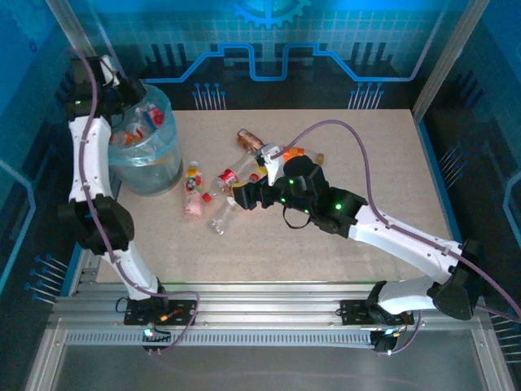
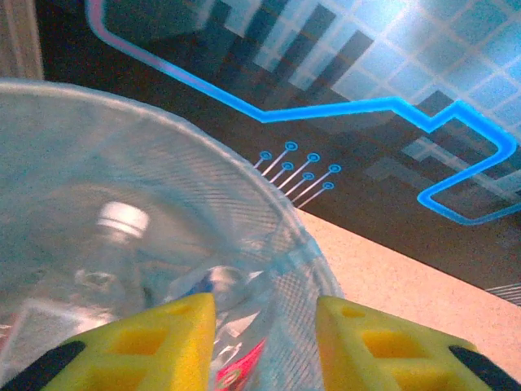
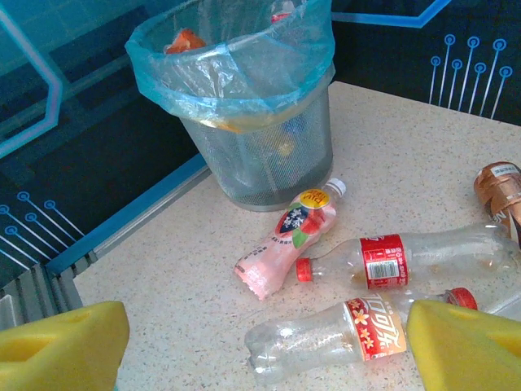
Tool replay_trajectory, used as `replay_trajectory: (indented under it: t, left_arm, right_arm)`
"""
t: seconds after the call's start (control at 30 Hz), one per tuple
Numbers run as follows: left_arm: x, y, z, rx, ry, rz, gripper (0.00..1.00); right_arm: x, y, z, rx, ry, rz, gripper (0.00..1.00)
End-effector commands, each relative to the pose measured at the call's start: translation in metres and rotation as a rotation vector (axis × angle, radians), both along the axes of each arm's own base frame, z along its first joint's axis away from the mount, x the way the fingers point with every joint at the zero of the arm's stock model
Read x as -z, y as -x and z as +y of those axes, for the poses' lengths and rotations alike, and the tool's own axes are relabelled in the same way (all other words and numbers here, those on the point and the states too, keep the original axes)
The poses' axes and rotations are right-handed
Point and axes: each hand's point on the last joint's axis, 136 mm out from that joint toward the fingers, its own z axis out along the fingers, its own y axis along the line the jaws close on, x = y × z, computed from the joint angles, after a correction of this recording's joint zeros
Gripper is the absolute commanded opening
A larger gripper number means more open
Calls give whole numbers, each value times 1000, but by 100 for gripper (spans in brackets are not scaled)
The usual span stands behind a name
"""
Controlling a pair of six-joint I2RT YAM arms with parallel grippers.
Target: Put the plastic bottles in the bin
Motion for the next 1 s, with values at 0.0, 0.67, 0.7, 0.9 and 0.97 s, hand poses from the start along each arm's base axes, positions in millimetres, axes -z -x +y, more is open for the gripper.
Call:
replay_trajectory:
  t: [0.0,0.67,0.7,0.9,0.97]
  left_arm:
    - [25,1,-5,37,-20,100,34]
    - [89,21,-18,89,6,261,32]
    - [89,22,-18,90,7,261,32]
    - [38,16,-19,76,7,137,34]
    - [7,15,-20,70,6,66,36]
  right_arm:
    - [-20,4,5,-17,-36,-22,89]
    - [-11,4,8,-17,-23,6,89]
    - [-10,4,8,-19,-22,8,89]
    - [-14,2,7,-8,-17,10,88]
    - [-17,1,5,7,-14,7,88]
